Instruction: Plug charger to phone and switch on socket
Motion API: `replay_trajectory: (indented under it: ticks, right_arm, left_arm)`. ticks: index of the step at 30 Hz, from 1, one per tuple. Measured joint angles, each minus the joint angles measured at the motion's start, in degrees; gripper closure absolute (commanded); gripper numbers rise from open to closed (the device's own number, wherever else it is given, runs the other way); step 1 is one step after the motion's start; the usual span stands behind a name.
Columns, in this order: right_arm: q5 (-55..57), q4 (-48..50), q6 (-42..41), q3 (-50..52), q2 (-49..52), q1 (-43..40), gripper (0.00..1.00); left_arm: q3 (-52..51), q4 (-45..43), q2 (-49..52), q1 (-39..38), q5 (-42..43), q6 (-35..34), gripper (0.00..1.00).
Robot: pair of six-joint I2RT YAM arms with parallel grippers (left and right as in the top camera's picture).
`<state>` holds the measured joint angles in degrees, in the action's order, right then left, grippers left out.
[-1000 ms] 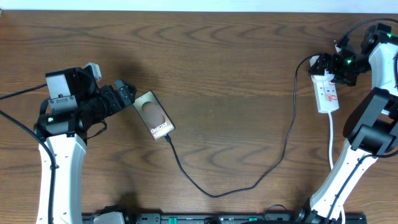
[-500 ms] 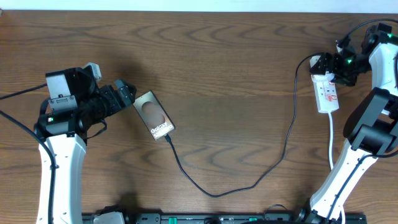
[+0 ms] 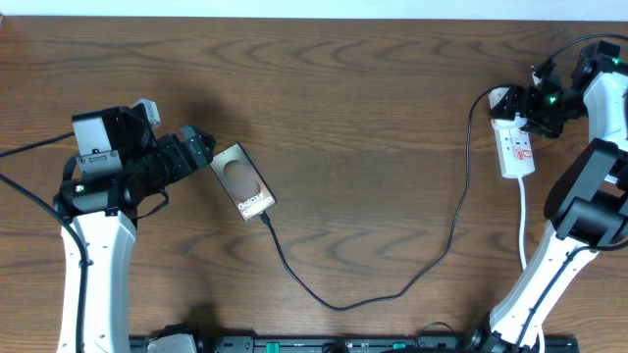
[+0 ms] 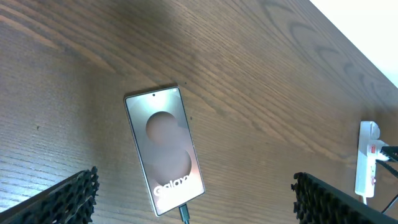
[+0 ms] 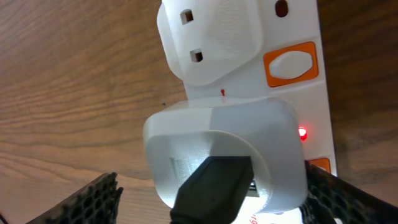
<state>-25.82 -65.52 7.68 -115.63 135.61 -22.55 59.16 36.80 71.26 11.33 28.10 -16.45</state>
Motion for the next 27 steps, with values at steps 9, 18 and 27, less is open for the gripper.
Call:
replay_trajectory:
  ticks: [9,18,27]
  right_arm:
    - [0.72,-1.4,-0.46,-0.11,-0.04,-0.48,0.3]
    - [3.28,-8.66,-2.1,-4.46,0.24,0.02,0.3]
    - [4.76,-11.15,-2.36,-5.07,-5.33,0.02,0.31]
  left_arm:
    - [0.0,0.04,0.0,0.0,0.0,0.0,0.02]
    - [0.0,0.28,0.0,0.0,0.0,0.0,0.02]
    - [0.0,0.31,0.0,0.0,0.0,0.0,0.02]
